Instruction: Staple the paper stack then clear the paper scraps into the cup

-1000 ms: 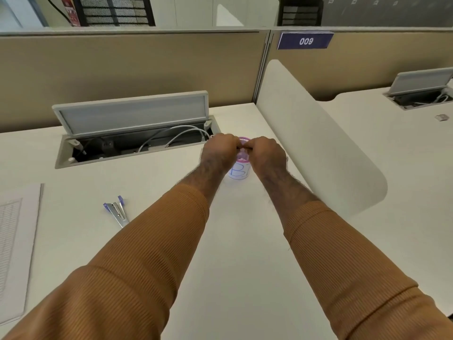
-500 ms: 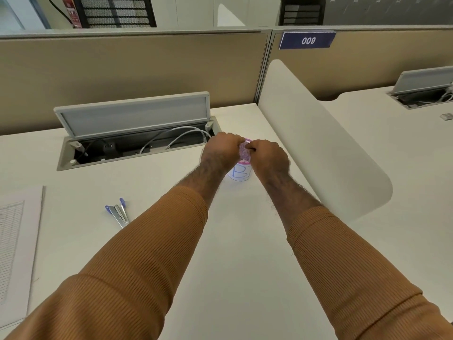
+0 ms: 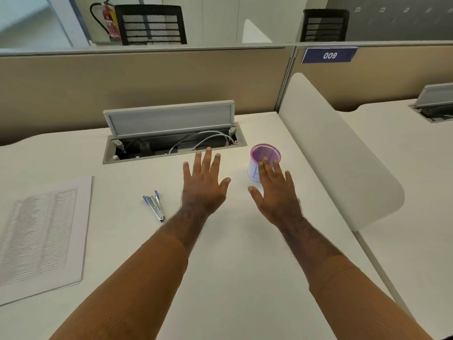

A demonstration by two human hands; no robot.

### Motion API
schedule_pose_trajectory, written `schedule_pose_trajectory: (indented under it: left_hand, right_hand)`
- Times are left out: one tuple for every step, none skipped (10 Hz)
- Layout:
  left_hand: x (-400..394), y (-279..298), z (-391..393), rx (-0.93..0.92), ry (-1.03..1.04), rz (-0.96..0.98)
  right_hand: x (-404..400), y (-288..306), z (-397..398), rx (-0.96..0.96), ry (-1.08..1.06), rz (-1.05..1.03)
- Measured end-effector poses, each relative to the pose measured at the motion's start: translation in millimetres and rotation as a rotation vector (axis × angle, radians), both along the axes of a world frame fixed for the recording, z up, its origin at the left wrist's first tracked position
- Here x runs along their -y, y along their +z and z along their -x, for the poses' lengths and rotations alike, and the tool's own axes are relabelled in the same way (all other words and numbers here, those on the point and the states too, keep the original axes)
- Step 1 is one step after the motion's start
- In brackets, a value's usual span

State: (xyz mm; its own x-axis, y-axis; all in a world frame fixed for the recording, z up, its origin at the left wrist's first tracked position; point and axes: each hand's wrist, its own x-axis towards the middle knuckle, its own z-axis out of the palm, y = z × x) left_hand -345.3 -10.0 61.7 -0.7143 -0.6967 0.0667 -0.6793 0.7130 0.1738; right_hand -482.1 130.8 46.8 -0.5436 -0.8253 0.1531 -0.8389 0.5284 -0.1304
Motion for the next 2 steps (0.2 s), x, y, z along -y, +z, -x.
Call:
schedule_pose_trajectory:
  left_hand:
    - [-9.8, -6.3, -41.0, 0.059, 0.036, -0.002]
    - [-23.8, -11.5, -79.9, 0.076, 0.069, -0.02]
  right_hand:
    - [-9.8, -6.5, -22.4, 0.015, 0.02, -0.039]
    - [-20.9, -13.4, -48.8, 0.042, 0.047, -0.093]
